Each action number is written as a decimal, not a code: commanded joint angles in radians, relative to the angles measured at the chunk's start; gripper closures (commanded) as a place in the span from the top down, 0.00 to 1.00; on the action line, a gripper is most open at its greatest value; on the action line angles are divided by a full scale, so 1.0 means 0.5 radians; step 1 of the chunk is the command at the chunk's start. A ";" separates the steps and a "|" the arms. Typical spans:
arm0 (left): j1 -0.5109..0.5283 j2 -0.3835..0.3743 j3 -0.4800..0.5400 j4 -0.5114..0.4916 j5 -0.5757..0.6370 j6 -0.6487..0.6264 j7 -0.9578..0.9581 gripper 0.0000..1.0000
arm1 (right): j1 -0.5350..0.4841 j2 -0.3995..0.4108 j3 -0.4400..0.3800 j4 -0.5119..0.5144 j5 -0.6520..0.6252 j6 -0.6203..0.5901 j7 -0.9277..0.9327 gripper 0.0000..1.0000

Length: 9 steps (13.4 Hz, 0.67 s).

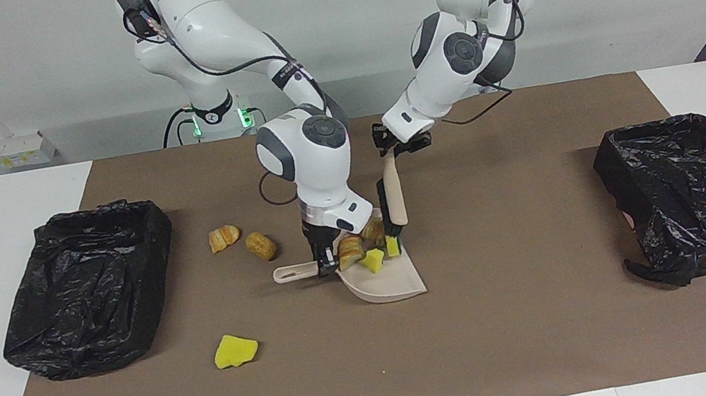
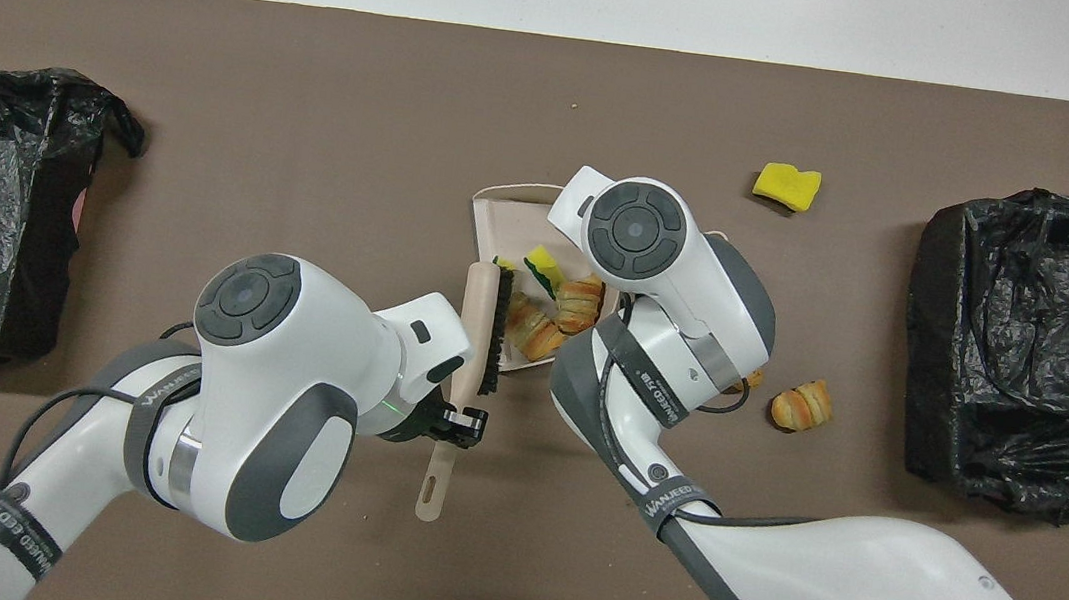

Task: Sweep and dump trash in bin
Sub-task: 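Brush the scraps deeper into the dustpan with the left gripper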

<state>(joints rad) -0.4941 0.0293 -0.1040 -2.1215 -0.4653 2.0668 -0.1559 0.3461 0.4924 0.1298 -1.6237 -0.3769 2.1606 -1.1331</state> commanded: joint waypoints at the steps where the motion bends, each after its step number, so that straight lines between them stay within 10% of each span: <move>1: -0.085 -0.037 0.018 -0.074 -0.039 0.100 0.024 0.00 | -0.026 -0.018 0.013 -0.017 -0.038 -0.041 -0.062 0.00; 9: -0.162 0.018 0.015 0.006 -0.033 -0.237 0.026 0.00 | -0.023 -0.018 0.013 -0.014 -0.025 -0.026 -0.059 0.00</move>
<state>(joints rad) -0.5620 0.0455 -0.1102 -2.1313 -0.4664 2.0080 -0.1555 0.3442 0.4921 0.1302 -1.6235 -0.3770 2.1606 -1.1353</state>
